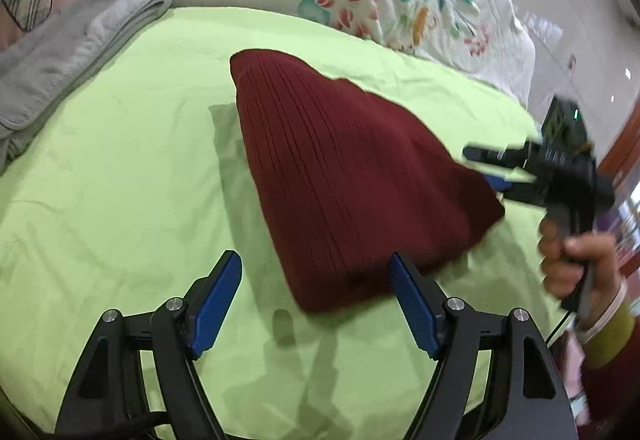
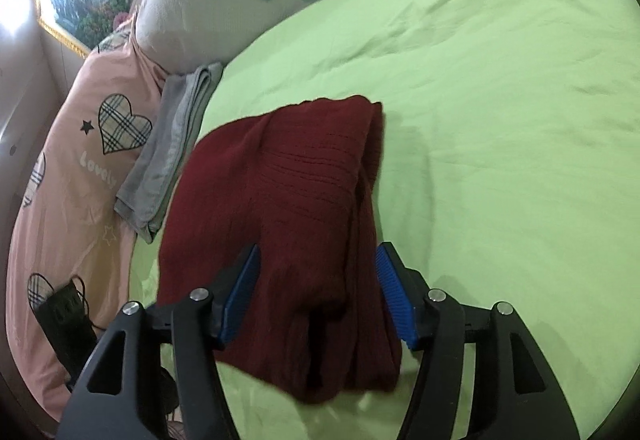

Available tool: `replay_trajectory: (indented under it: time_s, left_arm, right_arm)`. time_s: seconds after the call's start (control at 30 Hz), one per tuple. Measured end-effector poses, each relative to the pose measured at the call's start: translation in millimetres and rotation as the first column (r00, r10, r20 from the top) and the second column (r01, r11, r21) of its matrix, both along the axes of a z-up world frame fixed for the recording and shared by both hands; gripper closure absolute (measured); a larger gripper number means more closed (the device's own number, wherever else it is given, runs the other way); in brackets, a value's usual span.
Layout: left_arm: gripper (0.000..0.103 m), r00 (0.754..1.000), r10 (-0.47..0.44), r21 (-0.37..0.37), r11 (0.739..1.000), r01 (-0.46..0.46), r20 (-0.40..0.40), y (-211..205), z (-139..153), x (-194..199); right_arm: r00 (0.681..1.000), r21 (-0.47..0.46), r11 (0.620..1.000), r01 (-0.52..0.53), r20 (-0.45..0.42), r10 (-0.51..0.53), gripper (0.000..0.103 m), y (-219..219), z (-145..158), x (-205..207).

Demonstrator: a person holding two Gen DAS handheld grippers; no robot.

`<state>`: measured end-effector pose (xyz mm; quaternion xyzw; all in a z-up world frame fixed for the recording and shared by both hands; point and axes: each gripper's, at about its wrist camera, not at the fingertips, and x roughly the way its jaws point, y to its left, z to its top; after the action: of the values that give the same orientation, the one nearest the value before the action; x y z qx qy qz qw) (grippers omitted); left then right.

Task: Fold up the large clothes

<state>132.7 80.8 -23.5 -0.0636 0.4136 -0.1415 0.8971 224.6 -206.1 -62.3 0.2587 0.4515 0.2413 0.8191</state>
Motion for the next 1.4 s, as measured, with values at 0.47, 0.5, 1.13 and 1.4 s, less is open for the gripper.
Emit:
replay_trajectory:
  time_s: [0.47, 0.5, 1.13, 1.4]
  left_arm:
    - [0.084, 0.991, 0.048, 0.288, 0.954, -0.082, 0.121, -40.0, -14.2, 2.8]
    - [0.085, 0.989, 0.038, 0.306, 0.948, -0.08, 0.141, -43.5, -11.0, -0.3]
    - [0.07, 0.977, -0.136, 0.196, 0.975, 0.103, 0.165, -12.3, 26.7, -35.1]
    - [0.088, 0.961, -0.227, -0.063, 0.969, 0.239, 0.156, -2.0, 30.4, 36.7]
  right_arm:
    - [0.992, 0.006, 0.993, -0.117, -0.041, 0.117, 0.095, 41.6, -8.2, -4.4]
    - [0.993, 0.007, 0.993, -0.116, -0.012, 0.116, 0.095, 38.6, -0.7, -6.5]
    - [1.0, -0.116, 0.993, -0.012, 0.011, 0.013, 0.071, -7.8, 10.4, -16.0]
    - [0.99, -0.021, 0.994, -0.106, 0.092, 0.108, 0.073, 42.9, 32.9, 5.1]
